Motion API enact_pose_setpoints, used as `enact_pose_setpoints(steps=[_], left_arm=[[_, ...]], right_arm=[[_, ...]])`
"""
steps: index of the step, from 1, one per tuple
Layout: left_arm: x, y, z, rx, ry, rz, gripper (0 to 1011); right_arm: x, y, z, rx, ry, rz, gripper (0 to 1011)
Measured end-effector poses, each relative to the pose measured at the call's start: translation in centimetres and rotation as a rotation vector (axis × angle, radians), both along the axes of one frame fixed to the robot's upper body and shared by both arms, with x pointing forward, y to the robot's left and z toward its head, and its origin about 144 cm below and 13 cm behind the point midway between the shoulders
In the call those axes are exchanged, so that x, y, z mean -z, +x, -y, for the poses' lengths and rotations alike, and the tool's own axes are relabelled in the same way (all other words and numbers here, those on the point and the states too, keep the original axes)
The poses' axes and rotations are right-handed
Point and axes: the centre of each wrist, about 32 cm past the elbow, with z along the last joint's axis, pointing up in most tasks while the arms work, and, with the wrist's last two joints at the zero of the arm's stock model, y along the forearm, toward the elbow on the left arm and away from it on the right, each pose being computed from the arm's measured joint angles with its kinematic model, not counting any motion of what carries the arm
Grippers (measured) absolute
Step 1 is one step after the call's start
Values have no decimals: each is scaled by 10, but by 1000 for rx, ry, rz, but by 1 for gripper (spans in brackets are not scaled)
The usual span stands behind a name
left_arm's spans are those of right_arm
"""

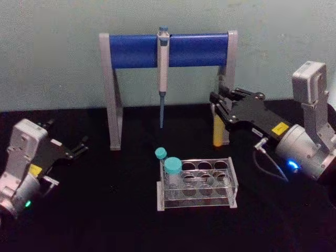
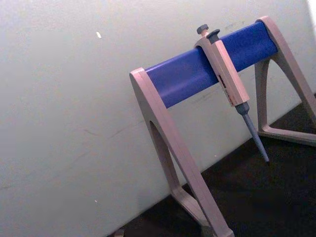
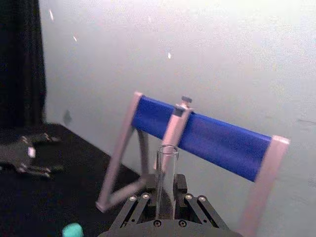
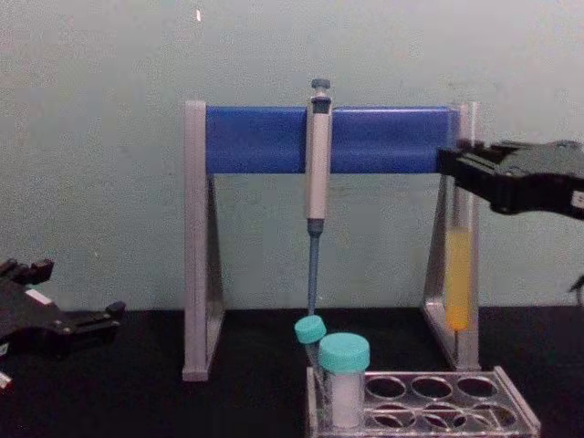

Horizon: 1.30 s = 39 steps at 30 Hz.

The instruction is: Pick up the test tube from the test tube rack, shake it, then place it back into the test tube rack.

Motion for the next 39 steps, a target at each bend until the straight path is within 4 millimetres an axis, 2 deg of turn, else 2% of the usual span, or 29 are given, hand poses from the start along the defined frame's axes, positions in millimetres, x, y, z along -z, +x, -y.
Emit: enact_pose_setpoints(steps=[12, 22, 31, 39], left_arm=[[0, 0, 0, 0, 0, 0, 1002], [0, 0, 0, 0, 0, 0, 1001], [0, 0, 0, 0, 0, 0, 1001], [0, 0, 0, 0, 0, 0, 1001]], right_arm=[[-1, 6, -2, -187, 110, -77, 233], [-11, -5, 17, -331, 85, -138, 233], [-28, -11, 44, -318, -28, -185, 233], [-34, -13, 51, -188, -72, -155, 233]])
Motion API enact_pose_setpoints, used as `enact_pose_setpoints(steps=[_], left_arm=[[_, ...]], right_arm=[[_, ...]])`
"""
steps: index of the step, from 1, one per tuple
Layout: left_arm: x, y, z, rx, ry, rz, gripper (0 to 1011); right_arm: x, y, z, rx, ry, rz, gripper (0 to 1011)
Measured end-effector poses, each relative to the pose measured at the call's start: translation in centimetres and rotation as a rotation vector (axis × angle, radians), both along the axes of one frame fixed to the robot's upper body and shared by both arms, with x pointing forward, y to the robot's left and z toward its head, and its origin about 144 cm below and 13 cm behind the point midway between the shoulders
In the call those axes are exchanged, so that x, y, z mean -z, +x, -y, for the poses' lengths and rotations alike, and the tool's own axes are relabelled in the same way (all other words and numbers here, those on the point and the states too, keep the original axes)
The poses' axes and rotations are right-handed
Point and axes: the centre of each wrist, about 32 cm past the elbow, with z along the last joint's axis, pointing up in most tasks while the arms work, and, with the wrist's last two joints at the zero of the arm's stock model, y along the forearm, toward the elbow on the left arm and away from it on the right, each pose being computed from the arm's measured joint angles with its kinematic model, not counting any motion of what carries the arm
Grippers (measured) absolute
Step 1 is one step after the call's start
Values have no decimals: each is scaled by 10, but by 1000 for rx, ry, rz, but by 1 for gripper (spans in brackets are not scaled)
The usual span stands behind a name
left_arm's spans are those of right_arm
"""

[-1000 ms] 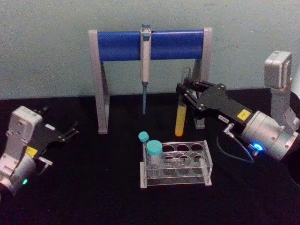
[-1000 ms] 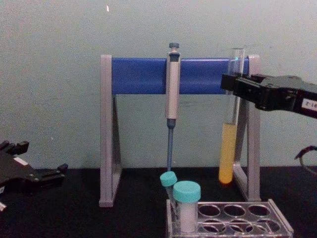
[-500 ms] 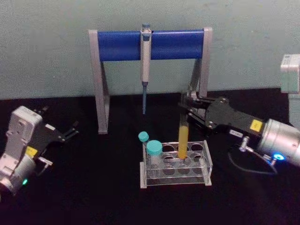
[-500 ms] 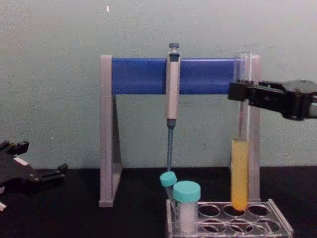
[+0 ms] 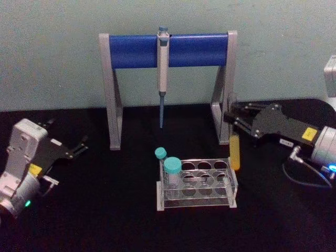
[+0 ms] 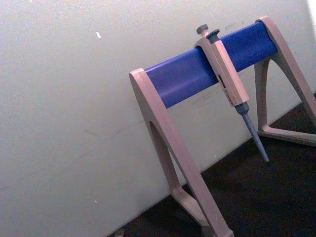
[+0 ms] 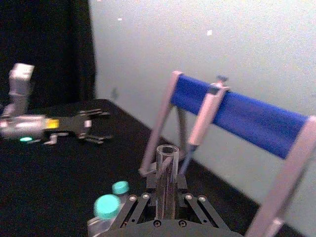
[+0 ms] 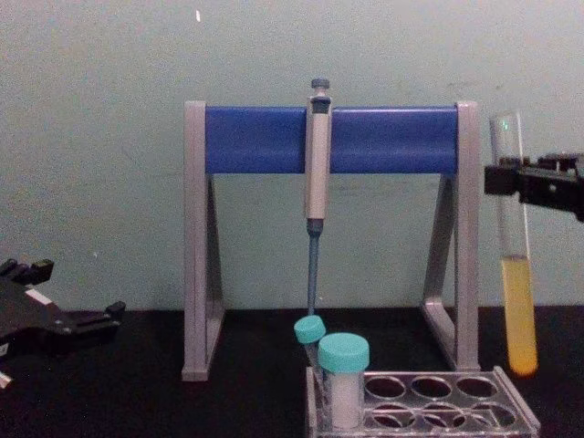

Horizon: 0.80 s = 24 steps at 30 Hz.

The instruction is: Pick up the test tube from the test tube rack, shake it, then place it back into the test tube rack.

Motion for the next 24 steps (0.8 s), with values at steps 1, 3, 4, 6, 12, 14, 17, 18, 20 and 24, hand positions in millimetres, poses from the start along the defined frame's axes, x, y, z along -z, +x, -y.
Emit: enact_pose_setpoints(steps=[1, 3, 4, 6, 12, 14, 17, 18, 20, 24], left_arm=[[0, 0, 0, 0, 0, 0, 1001], [0, 0, 0, 0, 0, 0, 1001], [0, 0, 0, 0, 0, 0, 1001], [0, 0, 0, 0, 0, 0, 1001], [0, 0, 0, 0, 0, 0, 1001], [0, 0, 0, 0, 0, 0, 1001], [0, 0, 0, 0, 0, 0, 1001], [0, 0, 0, 0, 0, 0, 1001], [0, 0, 0, 0, 0, 0, 1001], [0, 0, 0, 0, 0, 0, 1001]], right_arm=[[0, 0, -1, 13, 0, 9, 233], [1, 2, -6, 46, 3, 32, 233], [2, 4, -9, 63, 8, 43, 233], [3, 6, -13, 81, 18, 50, 233], [8, 14, -28, 114, 64, 62, 233], [11, 18, -36, 108, 91, 62, 233], [14, 21, -43, 76, 115, 59, 233], [14, 21, -43, 76, 115, 59, 233], [15, 22, -47, 41, 127, 55, 233], [15, 22, -48, -41, 145, 47, 233]])
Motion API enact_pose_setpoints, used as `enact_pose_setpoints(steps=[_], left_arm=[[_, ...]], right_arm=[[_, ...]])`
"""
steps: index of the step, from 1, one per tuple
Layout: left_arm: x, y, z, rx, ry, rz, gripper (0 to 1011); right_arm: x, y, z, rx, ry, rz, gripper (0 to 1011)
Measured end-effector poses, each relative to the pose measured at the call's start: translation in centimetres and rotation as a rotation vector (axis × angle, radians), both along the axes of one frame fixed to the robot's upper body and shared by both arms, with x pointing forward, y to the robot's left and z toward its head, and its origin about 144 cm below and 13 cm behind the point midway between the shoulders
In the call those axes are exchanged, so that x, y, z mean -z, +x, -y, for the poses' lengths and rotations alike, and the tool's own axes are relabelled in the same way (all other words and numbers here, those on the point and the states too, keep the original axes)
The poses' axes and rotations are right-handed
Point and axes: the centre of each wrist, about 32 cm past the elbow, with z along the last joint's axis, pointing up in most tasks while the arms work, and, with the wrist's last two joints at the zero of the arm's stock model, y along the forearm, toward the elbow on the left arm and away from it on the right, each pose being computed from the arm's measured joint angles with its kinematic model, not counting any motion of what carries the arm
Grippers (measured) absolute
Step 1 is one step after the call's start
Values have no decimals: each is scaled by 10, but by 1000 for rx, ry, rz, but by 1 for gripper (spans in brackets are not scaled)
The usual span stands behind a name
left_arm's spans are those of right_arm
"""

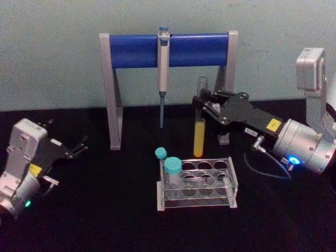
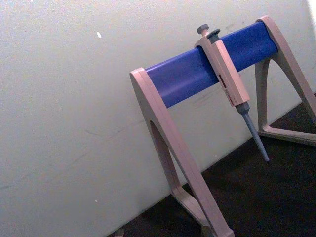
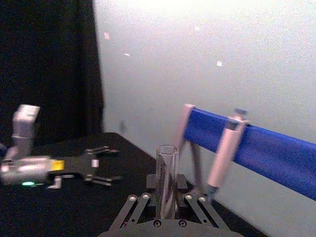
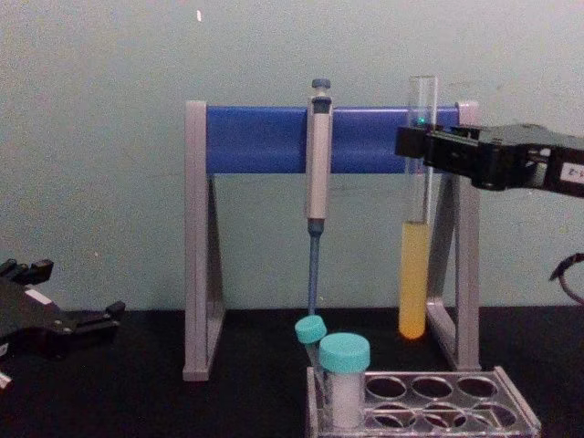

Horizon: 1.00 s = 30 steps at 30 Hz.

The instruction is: Pick up the test tube from the test tube rack, shake it, then place it back into the test tube rack.

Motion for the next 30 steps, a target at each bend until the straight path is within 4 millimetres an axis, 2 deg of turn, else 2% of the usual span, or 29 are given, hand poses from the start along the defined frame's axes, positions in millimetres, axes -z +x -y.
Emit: enact_pose_setpoints(steps=[7, 15, 23, 30], left_arm=[[0, 0, 0, 0, 0, 0, 1001], [0, 0, 0, 0, 0, 0, 1001], [0, 0, 0, 0, 0, 0, 1001], [0, 0, 0, 0, 0, 0, 1001]], right_arm=[[-6, -5, 7, -123, -18, 7, 233], [-14, -16, 28, -181, -70, -1, 233], [-20, -27, 53, -54, -152, -17, 233], [-18, -26, 51, 94, -157, 17, 233]])
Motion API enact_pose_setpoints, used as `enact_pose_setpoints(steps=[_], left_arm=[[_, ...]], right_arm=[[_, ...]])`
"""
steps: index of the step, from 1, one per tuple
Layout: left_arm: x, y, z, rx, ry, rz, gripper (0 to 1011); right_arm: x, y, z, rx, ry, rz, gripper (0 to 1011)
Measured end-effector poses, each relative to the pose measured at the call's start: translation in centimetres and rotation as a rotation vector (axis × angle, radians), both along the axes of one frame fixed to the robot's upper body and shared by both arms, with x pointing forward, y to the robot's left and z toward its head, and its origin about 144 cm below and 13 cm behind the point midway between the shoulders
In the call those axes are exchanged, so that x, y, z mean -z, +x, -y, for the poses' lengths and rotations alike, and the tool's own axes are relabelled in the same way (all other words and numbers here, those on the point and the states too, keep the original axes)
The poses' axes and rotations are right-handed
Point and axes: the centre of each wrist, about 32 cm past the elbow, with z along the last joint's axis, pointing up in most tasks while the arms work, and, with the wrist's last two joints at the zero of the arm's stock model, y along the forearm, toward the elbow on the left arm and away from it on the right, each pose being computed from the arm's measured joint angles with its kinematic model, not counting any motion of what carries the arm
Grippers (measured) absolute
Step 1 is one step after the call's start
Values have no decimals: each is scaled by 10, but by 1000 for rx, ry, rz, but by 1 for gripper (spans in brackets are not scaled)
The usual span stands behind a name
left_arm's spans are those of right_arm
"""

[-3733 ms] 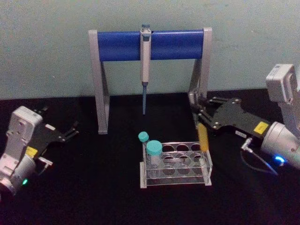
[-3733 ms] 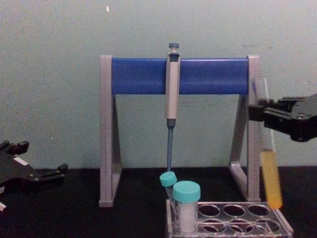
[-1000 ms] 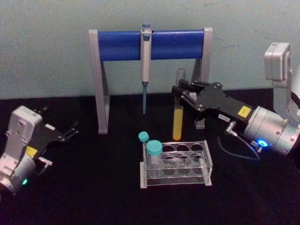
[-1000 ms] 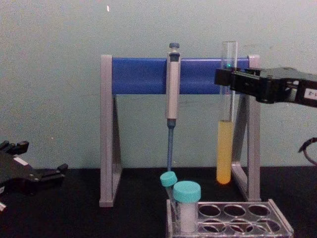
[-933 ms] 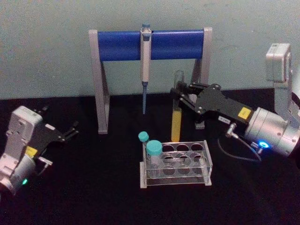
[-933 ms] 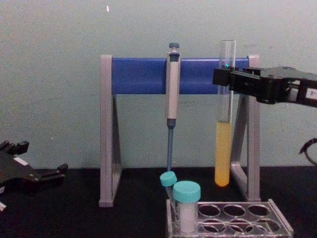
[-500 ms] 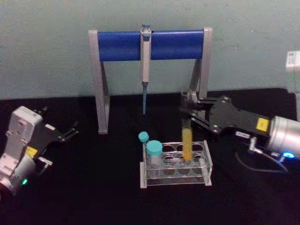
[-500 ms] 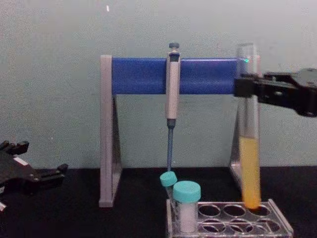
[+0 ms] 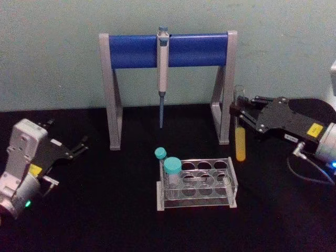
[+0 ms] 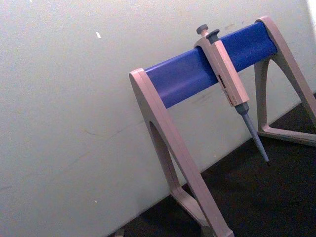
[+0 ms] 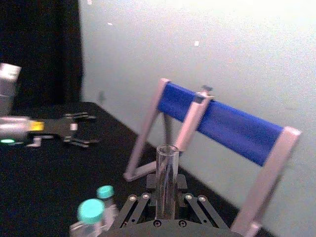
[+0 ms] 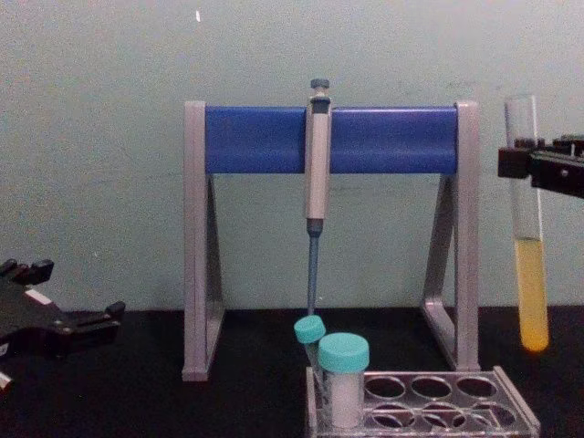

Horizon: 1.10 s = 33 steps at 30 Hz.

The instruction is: Pick up the test tube from the test tube rack, shake it, then place it back into the test tube rack.

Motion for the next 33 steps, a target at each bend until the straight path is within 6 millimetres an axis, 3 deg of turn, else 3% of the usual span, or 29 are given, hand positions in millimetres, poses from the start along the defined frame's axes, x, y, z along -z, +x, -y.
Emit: enact_pose_setpoints(steps=[8, 18, 24, 33], left_arm=[[0, 0, 0, 0, 0, 0, 1001], [0, 0, 0, 0, 0, 0, 1001], [0, 0, 0, 0, 0, 0, 1001], [0, 0, 0, 0, 0, 0, 1001]], right_arm=[[8, 10, -27, 73, 30, 66, 233], [19, 20, -52, 0, 111, 54, 233], [19, 22, -50, -117, 158, 19, 233], [17, 19, -27, -250, 171, -61, 233]])
